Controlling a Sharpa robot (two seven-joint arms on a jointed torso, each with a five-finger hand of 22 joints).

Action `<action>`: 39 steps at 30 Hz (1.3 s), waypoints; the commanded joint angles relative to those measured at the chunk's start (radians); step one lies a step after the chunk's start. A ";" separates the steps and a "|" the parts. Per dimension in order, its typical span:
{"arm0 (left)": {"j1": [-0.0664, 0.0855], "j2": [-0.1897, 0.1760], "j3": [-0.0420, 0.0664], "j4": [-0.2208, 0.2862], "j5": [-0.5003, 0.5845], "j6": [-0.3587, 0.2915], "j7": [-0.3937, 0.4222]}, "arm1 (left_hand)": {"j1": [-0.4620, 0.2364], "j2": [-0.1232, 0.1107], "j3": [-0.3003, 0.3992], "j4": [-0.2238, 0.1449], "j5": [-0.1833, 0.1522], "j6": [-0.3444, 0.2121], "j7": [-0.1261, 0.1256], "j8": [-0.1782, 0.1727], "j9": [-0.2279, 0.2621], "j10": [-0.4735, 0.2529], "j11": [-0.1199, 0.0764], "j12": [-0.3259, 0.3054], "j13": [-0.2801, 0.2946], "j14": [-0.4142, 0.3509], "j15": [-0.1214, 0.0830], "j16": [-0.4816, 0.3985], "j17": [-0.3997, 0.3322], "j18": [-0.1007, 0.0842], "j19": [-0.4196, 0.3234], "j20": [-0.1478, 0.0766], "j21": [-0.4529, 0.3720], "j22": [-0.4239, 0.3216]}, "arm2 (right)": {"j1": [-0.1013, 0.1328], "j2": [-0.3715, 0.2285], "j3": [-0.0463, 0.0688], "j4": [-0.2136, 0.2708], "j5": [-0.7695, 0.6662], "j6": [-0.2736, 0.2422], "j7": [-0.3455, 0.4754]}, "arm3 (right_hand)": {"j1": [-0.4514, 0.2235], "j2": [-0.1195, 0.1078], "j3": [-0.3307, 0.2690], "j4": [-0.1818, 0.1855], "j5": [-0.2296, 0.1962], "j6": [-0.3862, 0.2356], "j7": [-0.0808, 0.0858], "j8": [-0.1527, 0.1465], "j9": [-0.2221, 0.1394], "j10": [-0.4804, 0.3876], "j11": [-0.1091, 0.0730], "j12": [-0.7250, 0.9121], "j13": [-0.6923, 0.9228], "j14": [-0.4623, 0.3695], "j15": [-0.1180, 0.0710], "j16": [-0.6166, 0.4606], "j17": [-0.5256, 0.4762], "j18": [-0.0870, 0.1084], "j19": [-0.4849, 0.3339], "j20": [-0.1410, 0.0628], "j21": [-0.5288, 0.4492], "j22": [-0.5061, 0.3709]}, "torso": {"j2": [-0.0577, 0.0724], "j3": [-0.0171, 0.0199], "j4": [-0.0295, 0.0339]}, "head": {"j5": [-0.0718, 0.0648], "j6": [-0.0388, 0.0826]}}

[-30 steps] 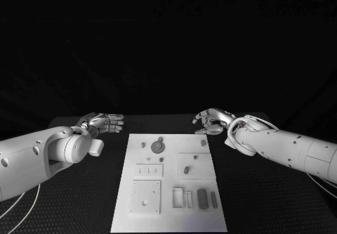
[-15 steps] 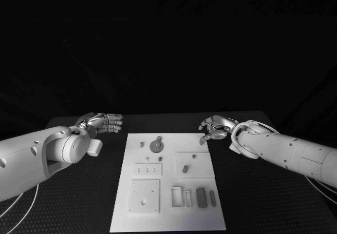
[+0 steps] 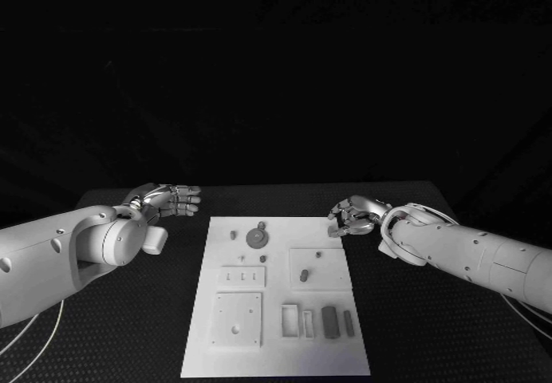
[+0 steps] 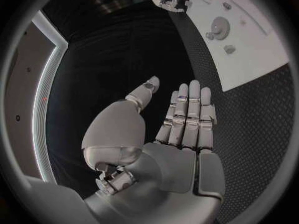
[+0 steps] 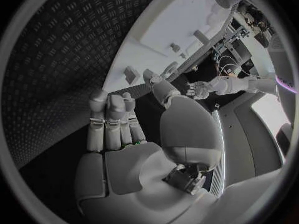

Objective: Assemble the parts on the task board

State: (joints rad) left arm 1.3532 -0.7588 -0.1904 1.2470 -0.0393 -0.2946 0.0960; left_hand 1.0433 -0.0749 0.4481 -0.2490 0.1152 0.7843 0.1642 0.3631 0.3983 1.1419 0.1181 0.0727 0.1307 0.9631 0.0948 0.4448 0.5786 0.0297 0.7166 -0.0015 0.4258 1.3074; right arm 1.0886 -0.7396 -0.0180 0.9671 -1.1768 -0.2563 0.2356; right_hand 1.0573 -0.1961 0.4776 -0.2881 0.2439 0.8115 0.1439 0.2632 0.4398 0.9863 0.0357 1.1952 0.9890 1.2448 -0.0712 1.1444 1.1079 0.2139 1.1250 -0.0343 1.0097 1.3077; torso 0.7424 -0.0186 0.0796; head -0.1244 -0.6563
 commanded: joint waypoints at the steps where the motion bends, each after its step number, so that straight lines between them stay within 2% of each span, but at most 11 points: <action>1: 0.001 0.001 0.001 0.002 -0.004 0.019 0.010 | -0.007 -0.002 0.005 -0.002 -0.004 0.000 0.002 -0.002 0.002 -0.005 0.000 -0.004 -0.001 0.002 0.007 -0.007 0.001 0.007 -0.008 0.002 0.006 0.021 | -0.008 0.004 0.000 -0.004 0.004 0.018 0.011 | 0.010 -0.002 -0.005 0.001 -0.005 -0.002 0.007 -0.007 -0.001 -0.007 0.002 -0.002 -0.002 -0.006 -0.001 -0.004 0.001 0.048 -0.007 -0.002 -0.007 0.013 | 0.000 -0.0023 0.0001 | -0.001 -0.002; 9: 0.000 0.004 0.001 0.000 -0.005 0.021 0.010 | -0.007 -0.002 0.005 -0.002 -0.004 0.000 0.002 -0.003 0.002 -0.005 0.000 -0.004 -0.001 0.002 0.007 -0.007 0.002 0.007 -0.008 0.002 0.006 0.021 | -0.016 0.017 0.000 -0.017 0.002 0.014 0.009 | 0.025 0.012 -0.006 0.002 -0.028 0.015 0.008 0.003 0.001 -0.006 0.003 0.002 -0.002 -0.007 0.001 0.000 0.004 0.048 -0.007 0.000 -0.007 0.014 | -0.001 -0.0012 0.0021 | -0.003 -0.003; 12: 0.000 0.003 0.001 0.000 -0.005 0.021 0.010 | -0.007 -0.002 0.005 -0.002 -0.004 0.000 0.002 -0.003 0.002 -0.005 0.000 -0.004 -0.001 0.002 0.007 -0.007 0.002 0.007 -0.008 0.002 0.006 0.021 | -0.022 0.020 0.000 -0.018 0.001 0.010 0.010 | 0.030 0.019 -0.004 0.002 -0.041 0.029 0.009 0.009 0.003 -0.005 0.004 0.004 -0.003 -0.007 0.002 0.001 0.005 0.048 -0.006 0.000 -0.007 0.015 | -0.001 -0.0030 0.0013 | -0.001 -0.005; 16: 0.000 0.003 0.001 0.000 -0.005 0.021 0.010 | -0.007 -0.002 0.005 -0.002 -0.004 0.000 0.002 -0.003 0.002 -0.006 0.000 -0.004 -0.001 0.002 0.007 -0.007 0.002 0.007 -0.008 0.002 0.006 0.021 | -0.023 0.023 0.000 -0.022 0.001 0.010 0.010 | 0.038 0.029 0.007 0.005 -0.067 0.060 0.007 0.024 0.007 -0.003 0.002 0.007 -0.005 -0.005 0.000 0.004 0.007 0.048 -0.004 0.001 -0.005 0.016 | -0.001 -0.0026 0.0011 | 0.000 -0.006; 19: 0.000 0.003 0.001 0.000 -0.005 0.021 0.009 | -0.008 -0.002 0.005 -0.002 -0.004 0.000 0.002 -0.003 0.002 -0.006 0.000 -0.004 -0.001 0.002 0.007 -0.007 0.002 0.007 -0.008 0.002 0.006 0.021 | -0.024 0.023 0.000 -0.025 -0.001 0.010 0.009 | 0.041 0.034 0.018 0.008 -0.083 0.083 0.003 0.033 0.010 0.000 -0.002 0.009 -0.006 -0.004 -0.003 0.006 0.007 0.048 -0.001 0.002 -0.004 0.016 | -0.001 -0.0031 0.0013 | -0.002 -0.005; 23: 0.000 0.002 0.001 0.000 -0.005 0.021 0.009 | -0.008 -0.002 0.005 -0.002 -0.004 0.000 0.002 -0.003 0.002 -0.006 0.000 -0.004 -0.001 0.002 0.007 -0.007 0.002 0.007 -0.008 0.002 0.006 0.021 | -0.024 0.024 0.000 -0.026 -0.004 0.011 0.009 | 0.043 0.041 0.040 0.011 -0.114 0.118 -0.012 0.047 0.014 0.004 -0.016 0.010 -0.009 -0.001 -0.016 0.007 0.007 0.048 0.002 0.002 -0.002 0.016 | -0.001 -0.0037 0.0013 | -0.002 -0.007; 32: 0.000 0.002 0.001 -0.001 -0.005 0.022 0.008 | -0.008 -0.001 0.005 -0.002 -0.004 0.000 0.002 -0.003 0.003 -0.006 0.000 -0.004 -0.001 0.002 0.007 -0.007 0.002 0.007 -0.008 0.002 0.006 0.021 | -0.025 0.026 0.000 -0.031 -0.009 0.016 0.008 | 0.043 0.050 0.078 0.019 -0.158 0.166 -0.028 0.064 0.022 0.010 -0.030 0.010 -0.014 0.001 -0.029 0.007 0.007 0.048 0.005 0.001 0.001 0.017 | -0.002 -0.0027 0.0010 | -0.002 -0.008; 39: 0.000 0.002 0.001 0.000 -0.005 0.022 0.008 | -0.008 -0.001 0.005 -0.002 -0.004 0.000 0.002 -0.003 0.003 -0.006 -0.001 -0.004 0.000 0.003 0.007 -0.008 0.003 0.007 -0.008 0.003 0.006 0.021 | -0.026 0.029 0.000 -0.033 -0.011 0.011 0.006 | 0.040 0.053 0.089 0.022 -0.166 0.179 -0.032 0.067 0.024 0.014 -0.034 0.011 -0.015 0.004 -0.033 0.009 0.008 0.048 0.007 0.001 0.004 0.018 | -0.001 -0.0026 0.0007 | -0.003 -0.009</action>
State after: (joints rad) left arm 1.3531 -0.7579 -0.1904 1.2454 -0.0399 -0.2879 0.0951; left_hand 1.0433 -0.0749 0.4481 -0.2490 0.1152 0.7843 0.1642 0.3631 0.3999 1.1419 0.1181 0.0727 0.1304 0.9631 0.0947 0.4413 0.5802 0.0290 0.7166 -0.0015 0.4257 1.3078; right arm 1.0645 -0.7132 -0.0178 0.9338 -1.1787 -0.2546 0.2361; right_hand 1.0978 -0.1549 0.5596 -0.2651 0.0815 0.9733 0.1034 0.3272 0.4627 0.9990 0.0087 1.2004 0.9750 1.2500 -0.0983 1.1482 1.1142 0.2156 1.1249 -0.0338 1.0088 1.3077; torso 0.7410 -0.0215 0.0806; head -0.1270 -0.6652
